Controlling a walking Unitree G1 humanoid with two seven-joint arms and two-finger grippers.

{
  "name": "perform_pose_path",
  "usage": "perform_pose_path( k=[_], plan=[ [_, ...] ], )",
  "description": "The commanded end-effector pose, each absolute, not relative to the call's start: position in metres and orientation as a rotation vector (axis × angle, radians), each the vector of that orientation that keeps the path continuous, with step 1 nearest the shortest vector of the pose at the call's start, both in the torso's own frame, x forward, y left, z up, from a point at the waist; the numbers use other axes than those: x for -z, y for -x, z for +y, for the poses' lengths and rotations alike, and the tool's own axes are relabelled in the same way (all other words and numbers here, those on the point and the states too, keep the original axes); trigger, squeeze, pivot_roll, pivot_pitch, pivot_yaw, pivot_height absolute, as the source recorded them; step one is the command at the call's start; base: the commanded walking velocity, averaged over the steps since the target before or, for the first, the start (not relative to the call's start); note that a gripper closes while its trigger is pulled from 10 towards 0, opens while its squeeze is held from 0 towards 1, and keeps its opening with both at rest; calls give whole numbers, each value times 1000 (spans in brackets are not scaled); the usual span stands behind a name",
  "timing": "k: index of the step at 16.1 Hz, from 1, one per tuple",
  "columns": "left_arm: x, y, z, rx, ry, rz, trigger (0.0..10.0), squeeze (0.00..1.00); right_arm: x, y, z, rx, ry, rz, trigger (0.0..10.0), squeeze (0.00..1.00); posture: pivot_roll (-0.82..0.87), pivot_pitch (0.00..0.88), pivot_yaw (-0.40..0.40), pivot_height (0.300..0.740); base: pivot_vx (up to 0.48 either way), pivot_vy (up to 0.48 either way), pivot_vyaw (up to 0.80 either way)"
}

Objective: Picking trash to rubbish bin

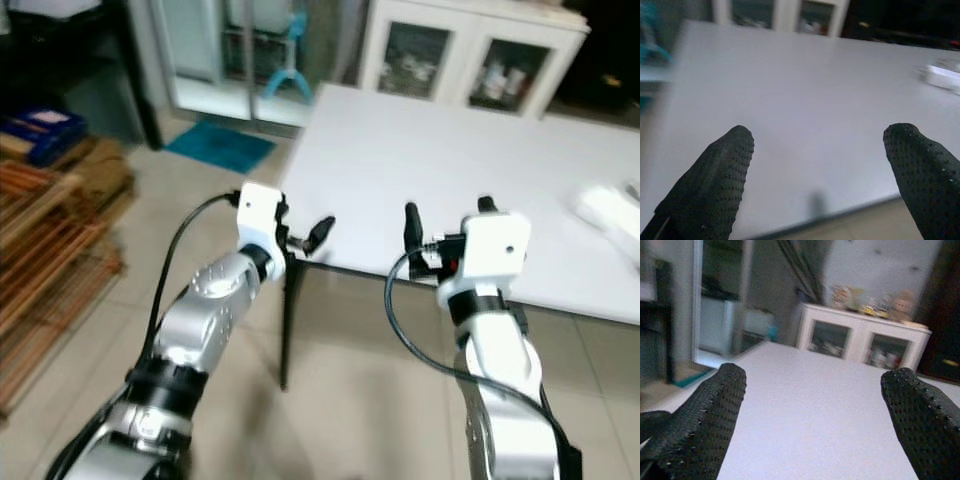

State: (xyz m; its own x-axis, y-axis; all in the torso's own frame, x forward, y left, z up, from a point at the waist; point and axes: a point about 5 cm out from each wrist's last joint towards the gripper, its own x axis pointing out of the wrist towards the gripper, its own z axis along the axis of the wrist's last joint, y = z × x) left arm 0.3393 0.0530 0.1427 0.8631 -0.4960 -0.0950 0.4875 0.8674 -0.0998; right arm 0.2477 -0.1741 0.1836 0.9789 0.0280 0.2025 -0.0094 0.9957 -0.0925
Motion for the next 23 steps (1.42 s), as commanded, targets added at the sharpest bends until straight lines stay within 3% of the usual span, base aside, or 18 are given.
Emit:
perform_pose_path(
  k=[1,23],
  plan=[
    [-147,-340,48,539,67,102,10000,0,-188,-247,-176,-10,92,-222,10000,0,138,39,-76,740,0,0,0],
    [-138,-347,55,492,36,131,10000,0,-188,-246,-180,49,104,-235,10000,0,131,36,-71,740,0,-428,0]
  ],
)
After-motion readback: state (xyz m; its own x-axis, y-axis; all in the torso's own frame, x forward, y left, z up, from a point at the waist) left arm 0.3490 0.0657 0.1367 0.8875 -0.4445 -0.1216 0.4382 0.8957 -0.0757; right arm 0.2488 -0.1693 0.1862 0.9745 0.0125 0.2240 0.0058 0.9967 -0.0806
